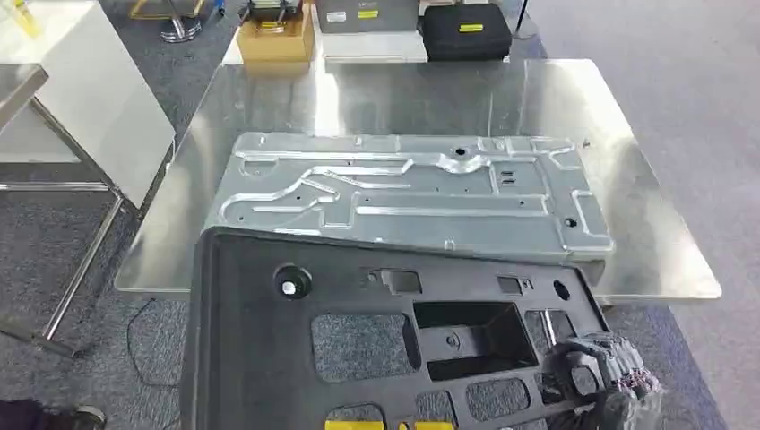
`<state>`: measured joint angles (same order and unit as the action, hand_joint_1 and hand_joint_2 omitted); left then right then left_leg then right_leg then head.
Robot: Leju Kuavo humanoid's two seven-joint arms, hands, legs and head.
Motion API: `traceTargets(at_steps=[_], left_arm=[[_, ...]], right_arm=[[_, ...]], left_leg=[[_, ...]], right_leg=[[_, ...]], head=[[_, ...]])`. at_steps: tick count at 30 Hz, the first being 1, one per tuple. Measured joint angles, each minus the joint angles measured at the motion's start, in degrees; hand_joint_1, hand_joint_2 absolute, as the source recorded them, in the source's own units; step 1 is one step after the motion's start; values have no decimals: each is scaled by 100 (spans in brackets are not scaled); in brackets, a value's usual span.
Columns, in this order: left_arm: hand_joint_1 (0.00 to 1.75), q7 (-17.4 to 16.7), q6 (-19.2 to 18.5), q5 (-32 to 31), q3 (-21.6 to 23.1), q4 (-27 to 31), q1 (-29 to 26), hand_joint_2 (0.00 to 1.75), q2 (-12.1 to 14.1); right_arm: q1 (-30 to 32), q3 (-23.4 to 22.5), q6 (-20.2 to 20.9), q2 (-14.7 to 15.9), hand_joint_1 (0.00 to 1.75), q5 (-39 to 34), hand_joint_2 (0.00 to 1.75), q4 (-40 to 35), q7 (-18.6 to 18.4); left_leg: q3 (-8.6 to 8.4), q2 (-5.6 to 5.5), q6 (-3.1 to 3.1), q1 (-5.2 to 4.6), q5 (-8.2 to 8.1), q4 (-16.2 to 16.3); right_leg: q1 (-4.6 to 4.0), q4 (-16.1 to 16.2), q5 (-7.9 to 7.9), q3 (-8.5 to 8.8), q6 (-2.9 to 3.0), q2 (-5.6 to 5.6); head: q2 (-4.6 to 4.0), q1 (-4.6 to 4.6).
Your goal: Take the parts from the cabinet and place them on the table.
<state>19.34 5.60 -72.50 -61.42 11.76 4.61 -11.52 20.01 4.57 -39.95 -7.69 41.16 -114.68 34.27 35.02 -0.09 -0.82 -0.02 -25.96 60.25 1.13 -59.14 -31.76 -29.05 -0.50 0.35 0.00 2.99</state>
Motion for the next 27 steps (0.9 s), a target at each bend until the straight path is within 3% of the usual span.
traceTargets(at_steps=[2, 3, 4, 7, 8, 9, 10, 12, 13, 14, 16, 17, 19, 20, 22, 23, 24, 25, 27], left_arm=[[0, 0, 0, 15, -2, 0, -6, 175, 2], [0, -9, 4, 15, -2, 0, -13, 175, 0], [0, -9, 15, 15, -2, 0, -13, 175, 0], [0, -4, 48, 15, 0, 0, 4, 175, 0], [0, -4, 92, 15, -2, 0, 6, 175, 0], [0, -7, 135, 17, -2, 0, 3, 175, 0], [0, -20, 144, 17, -2, 0, 2, 175, 0], [0, -28, 142, 20, -2, 0, 0, 175, -9], [0, -28, 129, 24, -2, -2, -8, 175, -15], [0, -13, 103, 20, -2, -2, 12, 175, -26], [0, 18, 76, -9, 2, -2, 20, 175, -26], [0, 35, 66, -13, 2, -2, 24, 175, -26], [0, 63, 48, -20, 4, -2, 33, 175, -24], [0, 68, 13, -17, 4, -2, 34, 175, -24], [0, 68, 6, 0, 4, -2, 32, 175, -24], [0, 66, 28, 9, 4, -2, 27, 175, -24], [0, 61, 52, 13, 2, -2, 18, 175, -24], [0, 50, 94, 7, 2, -2, 15, 0, -24], [0, 28, 125, -20, 4, -2, 25, 0, -24]], right_arm=[[-17, 0, 0, 2, 175, 0, 175, 0, 0], [-24, 0, 0, 4, 175, 0, 175, -4, 0], [-33, 0, 0, 9, 175, 0, 175, -4, -2], [-44, 0, 0, 20, 175, 0, 175, 2, -9], [-43, 0, 0, 22, 175, 0, 175, 11, -15], [-44, 0, 0, 24, 175, 0, 175, 11, -17], [-44, 0, 0, 26, 175, 0, 175, 13, -22], [-48, 0, 0, 26, 175, 2, 175, 11, -33], [-58, 0, 0, 28, 175, 0, 175, 15, -33], [-63, 0, 0, 31, 175, 2, 175, 22, -39], [-71, 2, 0, 35, 175, 0, 175, 26, -57], [-73, 2, 0, 42, 155, 2, 175, 26, -63], [-86, 2, 0, 59, 154, 18, 175, 28, -83], [-105, 4, 0, 63, 154, 28, 175, 35, -94], [-145, 30, 0, 79, 154, 74, 175, 68, -159], [-174, 64, 0, 100, 154, 103, 175, 88, -201], [-200, 89, 2, 118, 157, 140, 175, 111, -245], [-221, 127, 2, 140, 161, 190, 175, 133, -289], [-293, 210, 2, 203, 159, 295, 175, 179, -380]], left_leg=[[-23, -9, -49, -13, -18, -54], [-102, -8, -93, 57, 4, -150], [-160, -9, -126, 42, -10, -195], [-224, 1, -208, 20, -71, -204], [-254, 0, -220, 10, -100, -203], [-292, -5, -220, 4, -128, -201], [-346, -15, -214, -1, -166, -200], [-457, -26, -192, -4, -249, -187], [-453, -26, -171, -1, -285, -183], [-462, -46, -117, -45, -322, -134], [-458, -33, -86, -31, -319, -174], [-473, -27, -58, -32, -325, -182], [-468, -26, 16, -28, -447, -57], [-335, -23, 57, -18, -604, 216], [151, -23, 119, 31, -990, 1126], [366, -23, 142, 45, -1076, 1484], [458, -22, 156, 61, -1009, 1578], [415, -21, 168, 78, -797, 1396], [16, -18, 161, 89, -192, 437]], right_leg=[[-1, 55, -19, 59, -60, -11], [2, 44, -76, 99, -89, -22], [0, -111, -136, 54, -100, -33], [2, -1344, -611, -686, -112, -31], [2, -1657, -631, -928, -116, -31], [2, -1675, -507, -1017, -112, -31], [1, -1438, -239, -974, -98, -31], [-9, -522, 417, -652, -44, -32], [-33, -240, 484, -544, 2, -35], [-62, -89, 437, -479, 12, -35], [-76, -123, 427, -504, 32, -12], [-67, -106, 425, -501, 44, -3], [-4, -11, 438, -412, 104, -17], [5, -1, 427, -394, 131, -32], [2, -1, 415, -388, 157, -48], [3, -3, 405, -387, 159, -48], [8, -4, 397, -378, 157, -42], [16, -4, 383, -357, 149, -34], [35, -6, 345, -287, 103, -24]], head=[[0, 2], [0, -2], [0, 9], [0, 7], [0, 9], [0, 9], [0, 7], [0, 9], [0, 13], [0, 8], [0, 2], [0, 0], [0, 0], [0, -37], [0, -33], [0, -31], [0, -33], [0, -33], [0, -35]])
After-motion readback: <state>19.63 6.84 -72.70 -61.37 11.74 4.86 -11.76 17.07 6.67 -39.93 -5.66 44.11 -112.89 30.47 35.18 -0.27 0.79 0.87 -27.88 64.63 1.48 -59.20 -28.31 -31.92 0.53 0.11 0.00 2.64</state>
